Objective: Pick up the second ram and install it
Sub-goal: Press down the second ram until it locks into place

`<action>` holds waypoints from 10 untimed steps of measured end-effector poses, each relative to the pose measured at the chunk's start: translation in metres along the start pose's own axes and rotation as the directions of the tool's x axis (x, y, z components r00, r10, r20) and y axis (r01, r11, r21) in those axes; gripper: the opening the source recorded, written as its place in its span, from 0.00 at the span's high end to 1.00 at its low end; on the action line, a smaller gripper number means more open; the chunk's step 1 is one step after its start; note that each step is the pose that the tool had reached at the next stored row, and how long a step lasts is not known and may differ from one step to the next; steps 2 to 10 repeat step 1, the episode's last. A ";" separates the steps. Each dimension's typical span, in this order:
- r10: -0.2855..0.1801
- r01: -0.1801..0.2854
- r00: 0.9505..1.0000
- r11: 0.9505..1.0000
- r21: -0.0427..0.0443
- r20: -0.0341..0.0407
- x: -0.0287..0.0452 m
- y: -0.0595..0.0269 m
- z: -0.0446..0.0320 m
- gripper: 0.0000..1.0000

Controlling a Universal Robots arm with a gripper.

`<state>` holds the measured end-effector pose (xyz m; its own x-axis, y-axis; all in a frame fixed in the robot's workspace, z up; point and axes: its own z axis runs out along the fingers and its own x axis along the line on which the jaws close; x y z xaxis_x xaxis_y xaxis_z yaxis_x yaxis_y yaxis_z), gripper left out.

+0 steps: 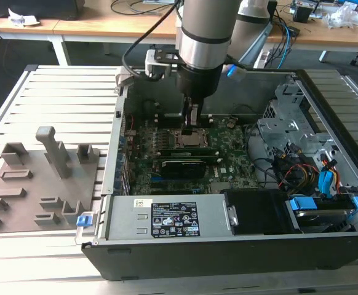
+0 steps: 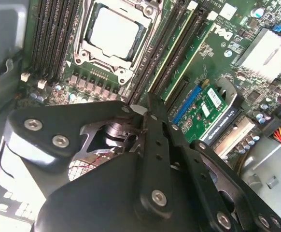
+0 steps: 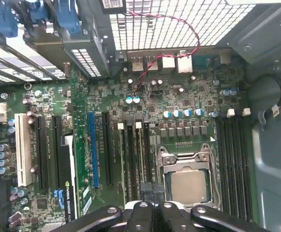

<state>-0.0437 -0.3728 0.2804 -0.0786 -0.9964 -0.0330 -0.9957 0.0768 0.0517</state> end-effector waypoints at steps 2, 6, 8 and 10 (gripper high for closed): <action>0.000 0.000 1.000 1.000 0.000 0.000 0.0000 0.0000 0.0000 0.89; 0.000 0.000 1.000 1.000 0.000 0.000 0.0000 0.0000 0.0000 0.89; 0.000 0.000 1.000 1.000 0.000 0.000 0.0000 0.0000 0.0000 0.89; 0.000 0.000 1.000 1.000 0.000 0.000 0.0000 0.0000 0.0000 0.89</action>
